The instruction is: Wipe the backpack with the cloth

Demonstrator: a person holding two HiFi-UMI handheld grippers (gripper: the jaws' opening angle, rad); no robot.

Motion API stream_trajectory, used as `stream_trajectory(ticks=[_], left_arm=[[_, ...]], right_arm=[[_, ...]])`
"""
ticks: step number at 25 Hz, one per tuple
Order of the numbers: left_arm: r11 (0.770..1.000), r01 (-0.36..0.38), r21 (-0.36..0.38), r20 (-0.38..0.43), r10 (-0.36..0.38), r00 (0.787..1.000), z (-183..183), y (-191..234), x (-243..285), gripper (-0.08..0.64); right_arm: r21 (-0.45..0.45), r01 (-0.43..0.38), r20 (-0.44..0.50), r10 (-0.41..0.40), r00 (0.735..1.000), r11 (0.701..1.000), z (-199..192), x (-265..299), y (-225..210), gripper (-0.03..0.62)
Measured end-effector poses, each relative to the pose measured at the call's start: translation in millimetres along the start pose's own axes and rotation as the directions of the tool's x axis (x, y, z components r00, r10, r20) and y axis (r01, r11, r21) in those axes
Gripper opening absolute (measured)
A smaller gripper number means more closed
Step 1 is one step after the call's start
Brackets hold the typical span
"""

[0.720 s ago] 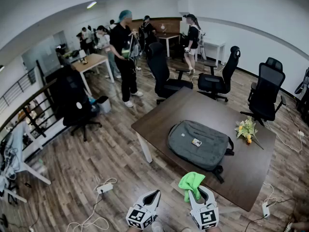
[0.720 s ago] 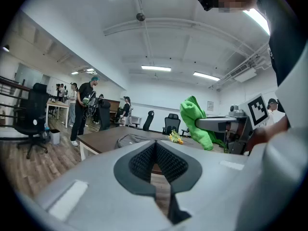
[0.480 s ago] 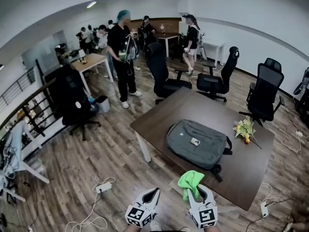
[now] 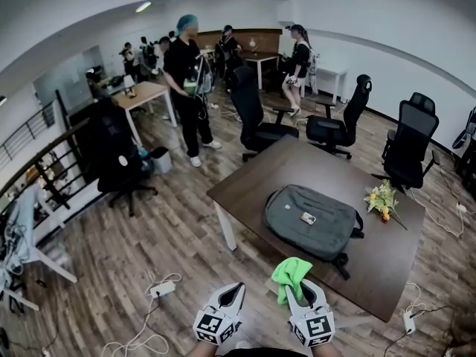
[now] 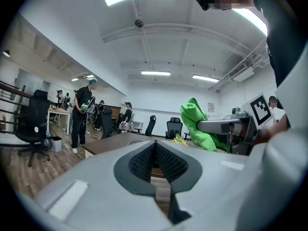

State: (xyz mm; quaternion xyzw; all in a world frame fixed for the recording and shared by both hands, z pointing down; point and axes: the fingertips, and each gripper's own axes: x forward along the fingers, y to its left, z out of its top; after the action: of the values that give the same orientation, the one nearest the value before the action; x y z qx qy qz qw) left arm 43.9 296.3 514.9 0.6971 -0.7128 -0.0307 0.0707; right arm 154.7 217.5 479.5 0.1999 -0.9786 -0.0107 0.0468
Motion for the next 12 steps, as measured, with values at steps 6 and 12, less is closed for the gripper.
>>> stream_trajectory(ticks=[6, 12], left_arm=[[1.0, -0.006, 0.006, 0.005, 0.006, 1.0, 2, 41, -14, 0.015], [0.999, 0.054, 0.001, 0.026, -0.054, 0.998, 1, 57, -11, 0.015]], right_arm=[[0.021, 0.014, 0.037, -0.015, 0.999, 1.0, 9, 27, 10, 0.103], [0.056, 0.017, 0.018, -0.018, 1.0, 0.998, 6, 44, 20, 0.104]])
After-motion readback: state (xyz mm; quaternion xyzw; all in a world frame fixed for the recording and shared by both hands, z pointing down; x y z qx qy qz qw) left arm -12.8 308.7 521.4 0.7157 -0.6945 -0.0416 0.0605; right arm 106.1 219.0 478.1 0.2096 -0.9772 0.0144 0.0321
